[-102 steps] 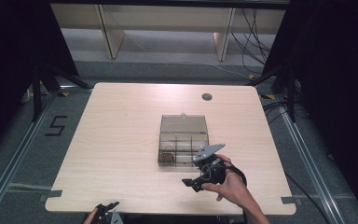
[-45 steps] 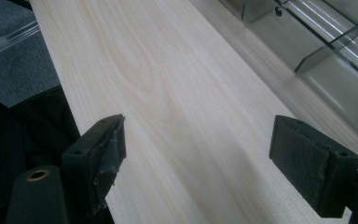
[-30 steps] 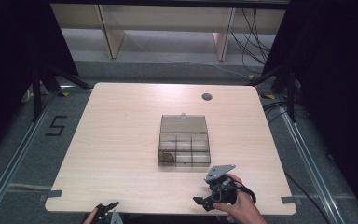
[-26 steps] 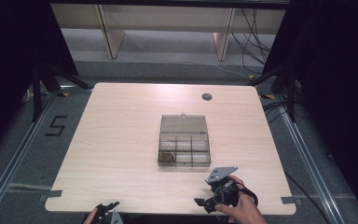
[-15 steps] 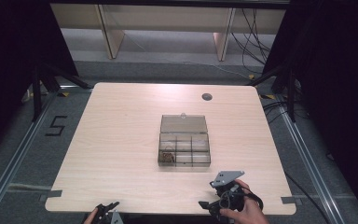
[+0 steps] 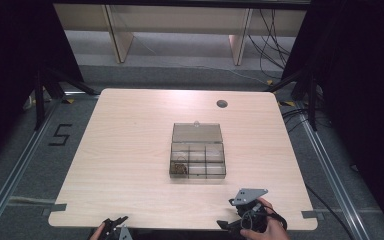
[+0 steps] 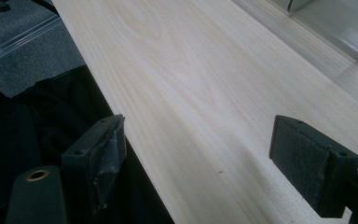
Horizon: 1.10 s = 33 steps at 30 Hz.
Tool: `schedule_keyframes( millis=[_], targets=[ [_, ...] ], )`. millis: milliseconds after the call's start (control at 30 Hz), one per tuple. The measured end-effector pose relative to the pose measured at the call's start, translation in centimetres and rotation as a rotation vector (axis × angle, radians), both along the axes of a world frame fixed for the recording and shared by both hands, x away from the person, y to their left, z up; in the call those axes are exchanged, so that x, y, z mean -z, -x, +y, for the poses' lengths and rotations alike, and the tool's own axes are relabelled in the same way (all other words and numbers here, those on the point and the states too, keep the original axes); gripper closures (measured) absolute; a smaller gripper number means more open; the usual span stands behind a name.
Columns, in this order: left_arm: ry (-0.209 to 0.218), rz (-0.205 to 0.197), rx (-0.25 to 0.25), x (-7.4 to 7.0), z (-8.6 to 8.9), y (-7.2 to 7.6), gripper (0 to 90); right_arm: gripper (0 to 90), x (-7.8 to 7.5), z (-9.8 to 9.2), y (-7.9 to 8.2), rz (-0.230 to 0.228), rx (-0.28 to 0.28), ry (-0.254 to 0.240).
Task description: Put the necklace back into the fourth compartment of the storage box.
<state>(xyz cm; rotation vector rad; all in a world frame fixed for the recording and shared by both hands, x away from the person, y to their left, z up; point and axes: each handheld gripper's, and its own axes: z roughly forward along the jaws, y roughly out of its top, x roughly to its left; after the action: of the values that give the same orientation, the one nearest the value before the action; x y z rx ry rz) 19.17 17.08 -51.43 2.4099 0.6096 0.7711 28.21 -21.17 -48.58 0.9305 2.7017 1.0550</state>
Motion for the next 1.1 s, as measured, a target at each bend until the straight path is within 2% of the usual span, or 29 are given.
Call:
schedule_keyframes(
  millis=[100, 133, 200, 233, 300, 433, 500, 567, 633, 667, 767, 833, 967, 1100],
  targets=[
    [-0.006, -0.005, -0.003, 0.0, 0.0, 0.0, 15.8, 19.5, 0.1, -0.1, 0.1, -0.005, -0.002, 0.01],
    [-0.006, -0.006, -0.003, 0.0, 0.0, 0.0, 15.8, 19.5, 0.1, -0.2, 0.2, 0.013, -0.005, 0.023],
    [-0.006, -0.005, -0.003, 0.0, 0.0, 0.0, 15.8, 19.5, 0.1, -0.3, 0.3, 0.014, -0.007, 0.018],
    [0.0, 0.0, 0.001, 0.0, 0.0, 0.0, 15.8, 19.5, 0.2, -0.3, 0.3, -0.003, -0.016, 0.017],
    [-0.001, 0.0, 0.002, 0.0, 0.0, 0.0, 15.8, 19.5, 0.3, -0.4, 0.5, -0.018, 0.004, 0.006],
    [-0.002, 0.0, 0.001, 0.0, 0.0, 0.0, 15.8, 19.5, 0.4, -0.5, 0.6, -0.01, -0.004, -0.003],
    [-0.001, 0.0, 0.001, 0.0, 0.0, 0.0, 15.8, 19.5, 0.3, -0.7, 0.7, -0.007, -0.018, 0.008],
    [-0.001, 0.0, 0.001, 0.0, 0.0, 0.0, 15.8, 19.5, 0.3, -0.8, 0.9, -0.012, 0.007, 0.003],
    [-0.001, 0.0, 0.001, 0.0, 0.0, 0.0, 15.8, 19.5, 0.3, -0.9, 1.0, -0.013, 0.0, 0.014],
    [-0.002, 0.0, 0.002, 0.0, 0.0, 0.0, 15.8, 19.5, 0.5, -0.9, 1.0, -0.01, 0.002, -0.007],
    [-0.001, -0.001, 0.001, 0.0, 0.0, 0.0, 15.8, 19.5, 0.6, -1.1, 1.1, -0.022, 0.014, -0.004],
    [-0.002, 0.0, 0.002, 0.0, 0.0, 0.0, 15.8, 19.5, 0.6, -1.2, 1.3, -0.009, 0.023, -0.009],
    [-0.001, -0.001, 0.002, 0.0, 0.0, 0.0, 15.8, 19.2, 0.6, -1.3, 1.3, 0.001, 0.008, 0.01],
    [-0.001, -0.001, 0.002, 0.0, 0.0, 0.0, 15.8, 19.0, 0.8, -1.2, 1.4, 0.0, 0.011, -0.002]
  ],
)
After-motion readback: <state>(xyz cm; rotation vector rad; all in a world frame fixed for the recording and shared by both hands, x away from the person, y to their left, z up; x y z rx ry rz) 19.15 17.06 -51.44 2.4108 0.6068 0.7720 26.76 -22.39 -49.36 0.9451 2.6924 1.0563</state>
